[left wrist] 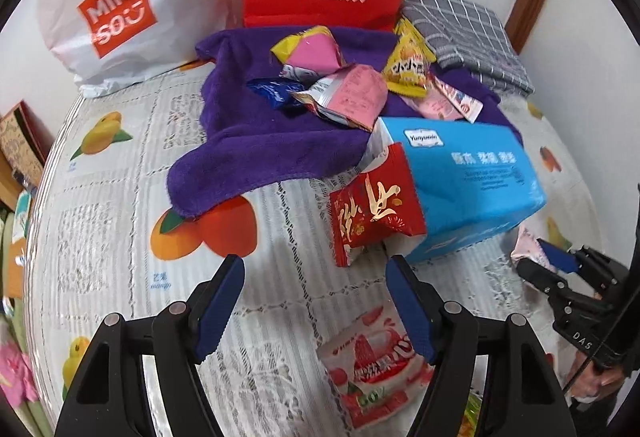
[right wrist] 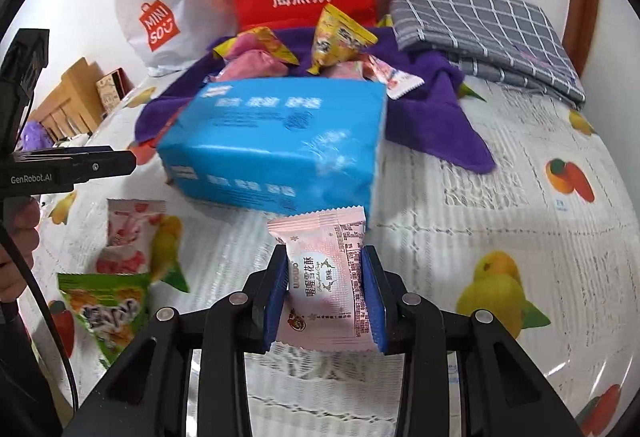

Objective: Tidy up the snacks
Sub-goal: 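Grasp the pink cake packet on the bed with the right gripper, then grasp the red packet with the left gripper while the right holds the pink packet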

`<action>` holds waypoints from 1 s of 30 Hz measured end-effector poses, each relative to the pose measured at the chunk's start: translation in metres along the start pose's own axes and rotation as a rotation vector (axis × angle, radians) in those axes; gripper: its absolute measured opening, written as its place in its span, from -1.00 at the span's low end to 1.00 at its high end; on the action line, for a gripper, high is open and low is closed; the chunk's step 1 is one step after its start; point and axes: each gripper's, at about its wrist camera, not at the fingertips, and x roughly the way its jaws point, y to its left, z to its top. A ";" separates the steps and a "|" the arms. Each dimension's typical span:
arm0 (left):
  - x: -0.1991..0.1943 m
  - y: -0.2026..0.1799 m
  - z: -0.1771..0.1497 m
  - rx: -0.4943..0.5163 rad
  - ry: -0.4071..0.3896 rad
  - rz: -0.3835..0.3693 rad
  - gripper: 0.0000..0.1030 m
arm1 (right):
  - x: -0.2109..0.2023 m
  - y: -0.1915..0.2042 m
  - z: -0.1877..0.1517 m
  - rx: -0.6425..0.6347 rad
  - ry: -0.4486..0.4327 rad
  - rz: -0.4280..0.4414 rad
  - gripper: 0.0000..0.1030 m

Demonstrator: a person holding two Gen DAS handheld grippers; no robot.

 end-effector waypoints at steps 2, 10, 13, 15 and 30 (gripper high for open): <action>0.007 -0.004 0.001 0.032 0.006 0.016 0.37 | 0.006 -0.002 -0.002 0.000 0.010 -0.005 -0.31; 0.028 -0.020 0.006 0.133 0.006 0.087 0.37 | 0.009 -0.006 -0.004 -0.004 -0.009 0.008 -0.27; 0.032 -0.027 0.005 0.164 -0.006 0.111 0.37 | 0.009 -0.005 -0.006 -0.022 -0.016 0.000 -0.25; 0.032 -0.028 0.003 0.168 -0.017 0.106 0.26 | 0.009 -0.004 -0.006 -0.029 -0.020 -0.001 -0.24; 0.006 -0.005 -0.013 0.121 -0.070 0.006 -0.63 | 0.011 -0.002 -0.009 -0.059 -0.059 -0.024 -0.22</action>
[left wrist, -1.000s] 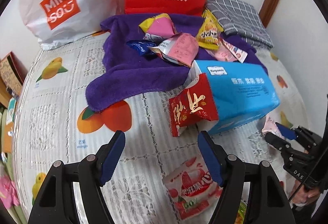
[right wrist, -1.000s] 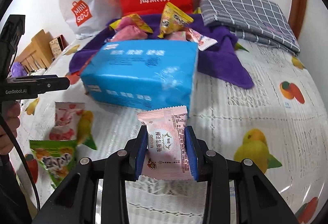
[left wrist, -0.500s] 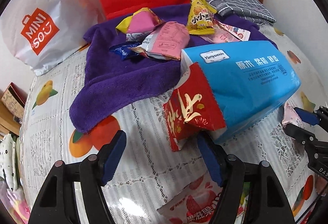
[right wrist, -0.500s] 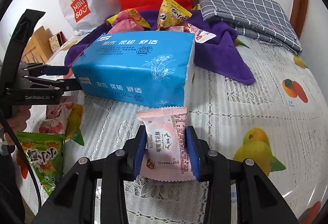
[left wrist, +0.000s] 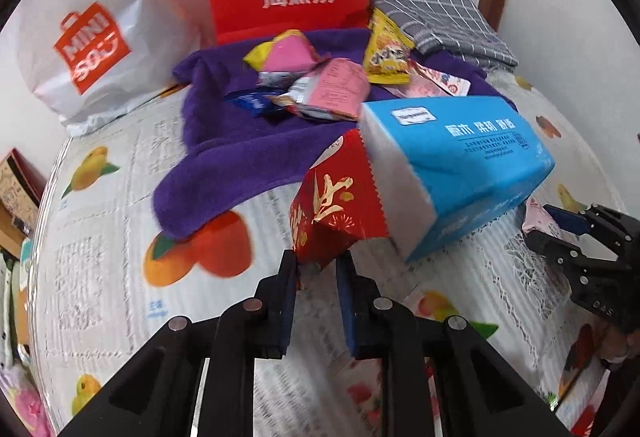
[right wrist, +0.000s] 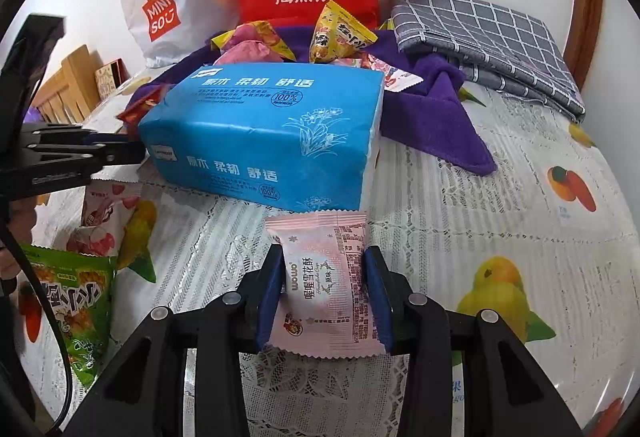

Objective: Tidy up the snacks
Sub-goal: 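Grasp the red packet with the left gripper while the right holds the pink packet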

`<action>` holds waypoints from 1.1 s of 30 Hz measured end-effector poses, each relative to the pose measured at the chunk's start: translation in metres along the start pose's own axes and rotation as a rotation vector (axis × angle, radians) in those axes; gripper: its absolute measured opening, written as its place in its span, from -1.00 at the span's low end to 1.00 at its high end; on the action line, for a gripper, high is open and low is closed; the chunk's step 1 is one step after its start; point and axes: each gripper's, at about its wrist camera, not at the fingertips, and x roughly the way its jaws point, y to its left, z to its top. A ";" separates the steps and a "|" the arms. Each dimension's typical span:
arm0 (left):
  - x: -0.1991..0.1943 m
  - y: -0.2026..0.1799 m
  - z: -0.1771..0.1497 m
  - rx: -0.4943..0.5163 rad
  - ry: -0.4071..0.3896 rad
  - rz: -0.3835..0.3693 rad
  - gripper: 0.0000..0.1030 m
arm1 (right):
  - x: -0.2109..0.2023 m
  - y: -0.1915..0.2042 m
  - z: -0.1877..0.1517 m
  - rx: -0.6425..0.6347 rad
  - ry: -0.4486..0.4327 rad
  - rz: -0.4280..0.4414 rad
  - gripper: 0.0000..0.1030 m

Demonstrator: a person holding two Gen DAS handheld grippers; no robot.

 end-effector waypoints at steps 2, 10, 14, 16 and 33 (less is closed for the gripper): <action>-0.002 0.010 -0.004 -0.033 0.001 -0.018 -0.63 | 0.000 0.001 -0.001 -0.004 0.000 -0.005 -0.22; 0.006 0.021 -0.010 -0.076 -0.007 -0.032 -0.63 | 0.001 0.003 0.000 -0.013 0.003 -0.014 -0.19; 0.005 0.020 -0.012 -0.079 -0.011 -0.032 -0.63 | 0.002 0.001 -0.001 -0.004 0.002 0.003 -0.17; 0.005 0.021 -0.011 -0.085 -0.012 -0.035 -0.63 | 0.002 -0.001 -0.001 0.004 0.001 0.013 -0.16; 0.001 0.020 -0.012 -0.087 -0.025 -0.037 -0.63 | 0.003 0.001 -0.001 -0.001 0.000 0.010 -0.15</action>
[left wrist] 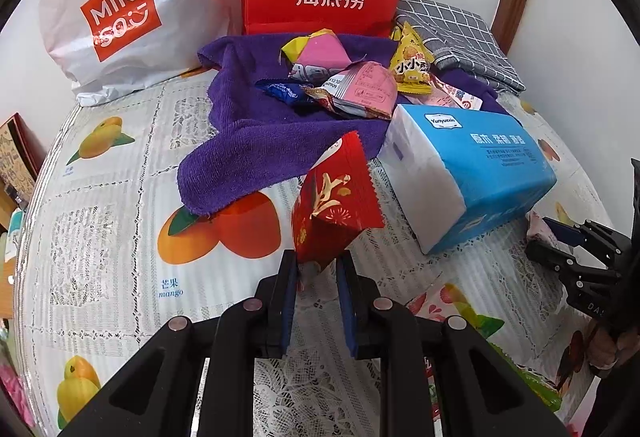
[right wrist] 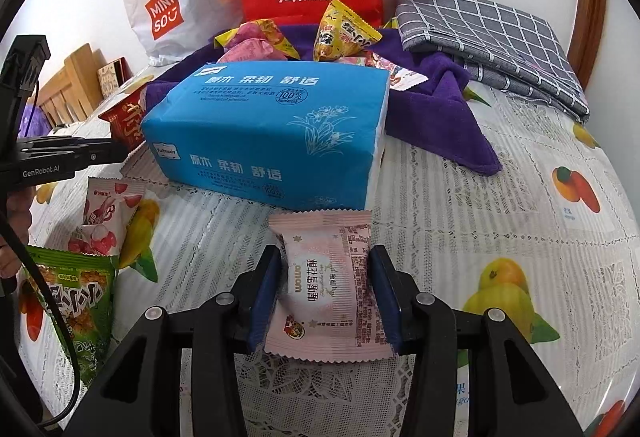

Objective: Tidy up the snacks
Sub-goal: 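Grasp the red packet with the left gripper while the right holds the pink packet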

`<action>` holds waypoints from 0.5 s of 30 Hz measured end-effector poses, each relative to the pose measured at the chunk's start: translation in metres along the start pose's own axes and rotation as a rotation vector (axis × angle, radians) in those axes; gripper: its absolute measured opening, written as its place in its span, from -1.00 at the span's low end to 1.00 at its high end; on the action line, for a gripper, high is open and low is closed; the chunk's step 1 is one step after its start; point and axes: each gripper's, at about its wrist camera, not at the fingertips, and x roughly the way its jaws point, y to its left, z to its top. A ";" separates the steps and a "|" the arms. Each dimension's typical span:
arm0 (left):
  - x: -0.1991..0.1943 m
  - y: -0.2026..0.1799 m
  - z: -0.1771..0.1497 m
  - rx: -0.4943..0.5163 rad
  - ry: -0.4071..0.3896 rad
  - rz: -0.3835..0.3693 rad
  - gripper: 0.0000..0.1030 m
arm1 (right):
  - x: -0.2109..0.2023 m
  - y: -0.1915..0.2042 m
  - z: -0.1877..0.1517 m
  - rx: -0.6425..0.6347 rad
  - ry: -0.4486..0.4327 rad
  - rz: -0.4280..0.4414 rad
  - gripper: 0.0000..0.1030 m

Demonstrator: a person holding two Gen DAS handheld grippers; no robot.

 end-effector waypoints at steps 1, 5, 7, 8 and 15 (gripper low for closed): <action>0.000 0.000 0.000 -0.001 0.000 -0.001 -0.63 | 0.000 -0.001 0.000 0.003 -0.001 0.002 -0.16; -0.002 0.000 0.000 -0.004 -0.004 -0.001 -0.63 | -0.001 -0.005 0.000 0.019 -0.005 0.014 -0.20; -0.004 0.001 0.000 -0.006 -0.007 -0.002 -0.63 | -0.001 -0.006 0.000 0.028 -0.007 0.020 -0.21; -0.004 0.001 0.000 -0.007 -0.008 -0.003 -0.63 | -0.001 -0.007 0.000 0.031 -0.009 0.023 -0.21; -0.006 0.000 0.000 -0.008 -0.015 -0.007 -0.63 | -0.003 -0.010 0.000 0.050 -0.016 0.026 -0.23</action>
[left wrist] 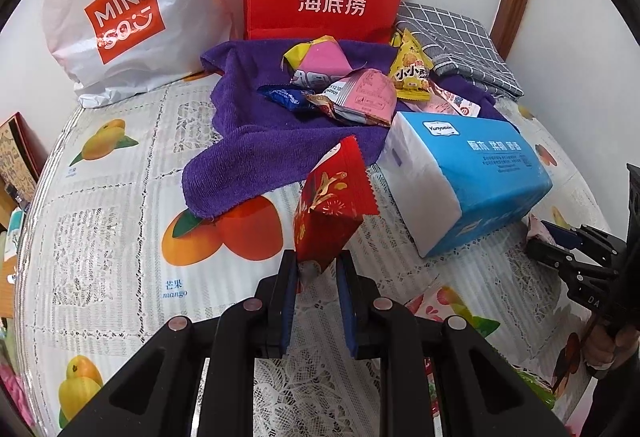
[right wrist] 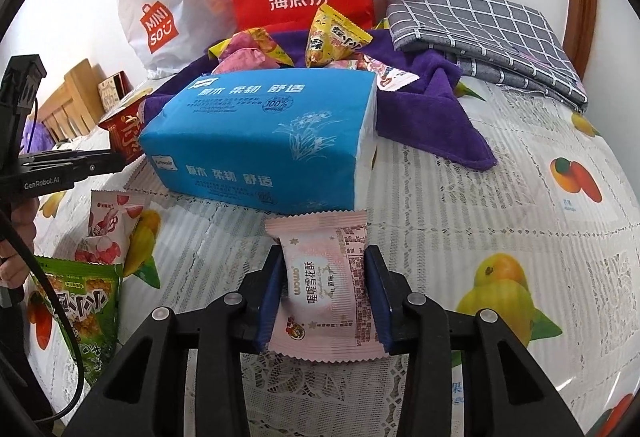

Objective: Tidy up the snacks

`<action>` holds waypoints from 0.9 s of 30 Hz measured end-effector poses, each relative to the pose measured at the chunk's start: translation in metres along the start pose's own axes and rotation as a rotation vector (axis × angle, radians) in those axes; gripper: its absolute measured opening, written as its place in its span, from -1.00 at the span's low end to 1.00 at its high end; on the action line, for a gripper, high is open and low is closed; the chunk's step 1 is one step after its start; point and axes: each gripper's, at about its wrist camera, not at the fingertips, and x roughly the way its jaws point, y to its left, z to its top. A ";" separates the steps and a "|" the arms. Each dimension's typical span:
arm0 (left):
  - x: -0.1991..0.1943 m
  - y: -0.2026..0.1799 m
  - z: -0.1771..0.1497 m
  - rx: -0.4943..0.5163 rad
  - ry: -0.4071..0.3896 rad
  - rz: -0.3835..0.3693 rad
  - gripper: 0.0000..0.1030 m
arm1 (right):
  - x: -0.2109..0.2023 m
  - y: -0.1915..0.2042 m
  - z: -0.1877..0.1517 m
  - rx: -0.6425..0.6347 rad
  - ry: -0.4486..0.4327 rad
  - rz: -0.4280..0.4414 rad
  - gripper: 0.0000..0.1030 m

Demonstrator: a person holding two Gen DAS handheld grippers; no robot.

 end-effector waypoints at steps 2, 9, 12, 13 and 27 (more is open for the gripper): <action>-0.001 0.000 0.000 -0.001 -0.001 -0.001 -0.63 | 0.000 -0.002 0.000 0.010 -0.003 0.000 -0.23; -0.001 0.000 0.000 -0.002 -0.004 -0.003 -0.63 | -0.002 -0.009 0.000 0.051 -0.015 0.017 -0.24; -0.002 -0.001 0.000 -0.001 -0.005 -0.006 -0.63 | -0.003 -0.011 0.000 0.062 -0.021 0.022 -0.24; -0.002 -0.001 0.000 -0.002 -0.006 -0.006 -0.63 | -0.004 -0.012 0.000 0.066 -0.023 0.023 -0.24; -0.005 -0.005 0.001 0.000 -0.011 -0.025 -0.63 | -0.022 -0.015 0.001 0.097 -0.056 0.017 -0.24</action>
